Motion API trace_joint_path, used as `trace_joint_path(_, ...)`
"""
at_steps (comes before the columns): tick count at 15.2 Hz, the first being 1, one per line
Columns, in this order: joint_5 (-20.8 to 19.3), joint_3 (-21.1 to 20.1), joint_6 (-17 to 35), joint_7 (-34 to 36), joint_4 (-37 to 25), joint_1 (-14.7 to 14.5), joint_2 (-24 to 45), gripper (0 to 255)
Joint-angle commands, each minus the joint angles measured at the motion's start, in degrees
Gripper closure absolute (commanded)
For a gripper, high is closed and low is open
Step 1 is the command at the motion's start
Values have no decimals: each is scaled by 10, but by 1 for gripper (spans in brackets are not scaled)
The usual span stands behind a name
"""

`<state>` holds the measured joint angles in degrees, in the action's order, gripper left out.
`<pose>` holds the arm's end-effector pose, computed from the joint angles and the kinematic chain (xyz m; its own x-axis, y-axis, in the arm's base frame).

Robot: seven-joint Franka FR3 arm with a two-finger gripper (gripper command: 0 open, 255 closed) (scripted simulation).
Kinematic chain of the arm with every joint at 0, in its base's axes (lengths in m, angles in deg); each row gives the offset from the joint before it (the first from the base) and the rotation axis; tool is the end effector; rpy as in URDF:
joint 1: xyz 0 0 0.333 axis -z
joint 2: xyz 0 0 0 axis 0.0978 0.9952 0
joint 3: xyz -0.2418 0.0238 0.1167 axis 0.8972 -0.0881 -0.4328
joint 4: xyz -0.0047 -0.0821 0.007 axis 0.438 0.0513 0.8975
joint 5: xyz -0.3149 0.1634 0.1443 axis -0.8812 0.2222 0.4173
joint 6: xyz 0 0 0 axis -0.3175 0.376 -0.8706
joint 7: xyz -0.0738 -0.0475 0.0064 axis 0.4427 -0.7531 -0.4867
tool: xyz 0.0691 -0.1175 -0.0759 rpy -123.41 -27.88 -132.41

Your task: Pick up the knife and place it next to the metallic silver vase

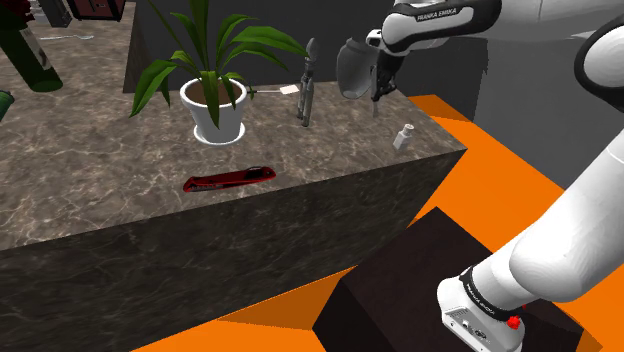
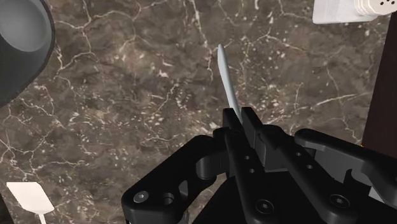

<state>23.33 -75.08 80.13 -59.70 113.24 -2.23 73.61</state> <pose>0.5870 -0.1363 0.3598 0.2500 0.9664 -0.0591 0.9641 -0.2428 0.1072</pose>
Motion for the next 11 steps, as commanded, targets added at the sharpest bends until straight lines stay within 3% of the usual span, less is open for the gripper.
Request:
trace_joint_path(1,1,0,14,0,9,0,5,255)
trace_joint_path(11,4,-1,85,1,52,2,33,255)
